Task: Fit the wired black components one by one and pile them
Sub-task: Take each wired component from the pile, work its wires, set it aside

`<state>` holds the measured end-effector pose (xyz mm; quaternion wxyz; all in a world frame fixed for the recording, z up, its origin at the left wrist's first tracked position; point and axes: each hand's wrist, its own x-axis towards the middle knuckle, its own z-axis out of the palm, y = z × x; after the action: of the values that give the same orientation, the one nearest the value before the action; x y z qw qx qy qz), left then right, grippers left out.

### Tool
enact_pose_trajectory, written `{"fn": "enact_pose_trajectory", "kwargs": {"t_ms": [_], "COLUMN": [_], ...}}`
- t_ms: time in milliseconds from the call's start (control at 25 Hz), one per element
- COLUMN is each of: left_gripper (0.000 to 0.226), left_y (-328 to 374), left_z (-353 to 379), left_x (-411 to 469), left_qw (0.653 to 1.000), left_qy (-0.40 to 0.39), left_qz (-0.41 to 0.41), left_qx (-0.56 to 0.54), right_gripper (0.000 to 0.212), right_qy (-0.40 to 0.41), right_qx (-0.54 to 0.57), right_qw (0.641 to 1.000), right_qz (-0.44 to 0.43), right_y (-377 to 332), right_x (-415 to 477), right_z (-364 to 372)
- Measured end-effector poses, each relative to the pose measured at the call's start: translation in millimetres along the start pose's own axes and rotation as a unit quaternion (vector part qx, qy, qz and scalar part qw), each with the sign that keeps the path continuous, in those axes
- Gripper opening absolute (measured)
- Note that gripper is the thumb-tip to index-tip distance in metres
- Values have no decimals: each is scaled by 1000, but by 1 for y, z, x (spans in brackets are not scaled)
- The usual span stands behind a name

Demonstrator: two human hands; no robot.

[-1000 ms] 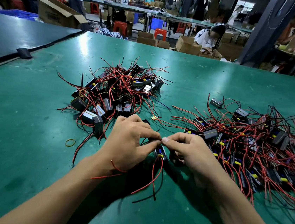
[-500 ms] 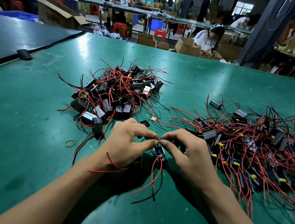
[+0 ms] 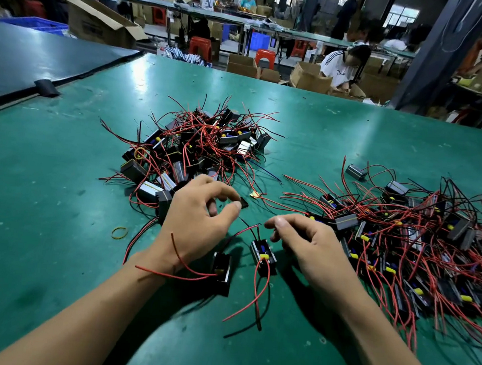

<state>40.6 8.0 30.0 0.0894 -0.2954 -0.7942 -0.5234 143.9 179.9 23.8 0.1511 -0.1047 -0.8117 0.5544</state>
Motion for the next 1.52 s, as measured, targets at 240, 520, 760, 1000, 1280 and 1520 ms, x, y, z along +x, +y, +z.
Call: {"fn": "enact_pose_trajectory", "kwargs": {"t_ms": [240, 520, 760, 1000, 1280, 1520], "left_gripper": [15, 32, 29, 18, 11, 9], "left_y": [-5, -5, -1, -2, -6, -4], "left_z": [4, -4, 0, 6, 11, 14], "left_x": [0, 6, 3, 1, 1, 0], "left_qw": [996, 962, 958, 964, 962, 946], "left_qy": [-81, -206, -171, -149, -165, -177], "left_qz": [-36, -151, -128, -119, -134, -151], "left_qx": [26, -93, -191, -183, -172, -224], "right_gripper": [13, 29, 27, 19, 7, 4], "right_qy": [37, -68, -23, -20, 17, 20], "right_qx": [-45, 48, 70, 87, 117, 159], "right_qw": [998, 996, 997, 996, 992, 986], "right_qz": [3, 26, 23, 25, 40, 47], "right_y": [1, 0, 1, 2, 4, 2], "right_x": [2, 5, 3, 1, 0, -1], "right_z": [17, 16, 17, 18, 19, 19]}}
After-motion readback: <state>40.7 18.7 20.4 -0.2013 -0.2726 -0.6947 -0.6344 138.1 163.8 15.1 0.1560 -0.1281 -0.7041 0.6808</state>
